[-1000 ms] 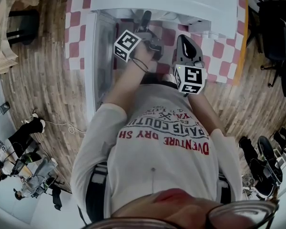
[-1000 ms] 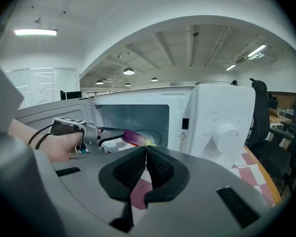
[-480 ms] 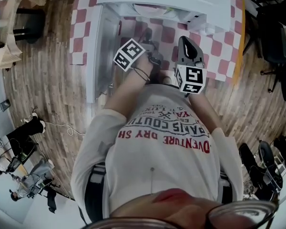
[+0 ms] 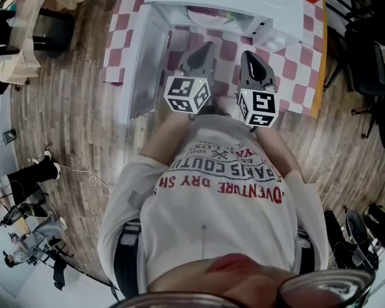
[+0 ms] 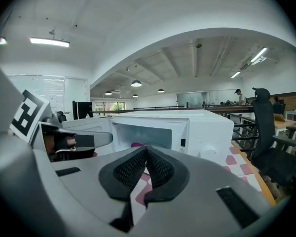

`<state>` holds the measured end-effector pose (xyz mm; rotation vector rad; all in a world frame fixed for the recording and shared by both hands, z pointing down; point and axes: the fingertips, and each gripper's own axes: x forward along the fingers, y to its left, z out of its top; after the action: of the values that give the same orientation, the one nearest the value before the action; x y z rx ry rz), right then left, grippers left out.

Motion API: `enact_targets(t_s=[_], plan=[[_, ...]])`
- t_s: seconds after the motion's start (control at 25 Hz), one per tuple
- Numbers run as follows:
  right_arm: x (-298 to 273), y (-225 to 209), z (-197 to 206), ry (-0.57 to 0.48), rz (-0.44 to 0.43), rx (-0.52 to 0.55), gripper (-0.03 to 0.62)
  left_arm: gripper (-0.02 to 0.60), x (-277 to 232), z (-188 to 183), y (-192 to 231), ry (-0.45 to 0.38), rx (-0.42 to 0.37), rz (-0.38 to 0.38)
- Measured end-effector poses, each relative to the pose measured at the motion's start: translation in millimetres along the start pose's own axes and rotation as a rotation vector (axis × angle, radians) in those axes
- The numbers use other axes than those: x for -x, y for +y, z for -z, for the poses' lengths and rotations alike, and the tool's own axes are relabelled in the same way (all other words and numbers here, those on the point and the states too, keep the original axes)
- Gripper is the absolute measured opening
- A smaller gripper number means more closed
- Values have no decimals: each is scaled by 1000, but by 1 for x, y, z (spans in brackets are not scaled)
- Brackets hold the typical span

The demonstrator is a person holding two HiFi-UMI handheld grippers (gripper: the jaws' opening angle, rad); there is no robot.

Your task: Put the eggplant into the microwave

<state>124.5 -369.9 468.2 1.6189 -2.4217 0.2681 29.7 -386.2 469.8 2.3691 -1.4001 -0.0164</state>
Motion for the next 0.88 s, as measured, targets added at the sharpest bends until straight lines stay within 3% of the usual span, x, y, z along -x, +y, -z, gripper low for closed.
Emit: enact_targets(t_s=[0.08, 0.16, 0.32, 0.4, 0.88], plan=[[4, 3, -5, -16, -12, 4, 25, 25, 7, -13, -14, -27, -164, 9], [8, 6, -8, -26, -22, 15, 25, 25, 13, -23, -26, -52, -281, 15], [15, 10, -14, -40, -34, 39, 25, 25, 25, -34, -42, -83, -398, 15], [17, 12, -17, -48, -39, 41, 25, 25, 30, -39, -44, -99, -415, 10], [22, 17, -28, -73, -42, 82, 25, 25, 34, -57, -42, -140, -328, -6]])
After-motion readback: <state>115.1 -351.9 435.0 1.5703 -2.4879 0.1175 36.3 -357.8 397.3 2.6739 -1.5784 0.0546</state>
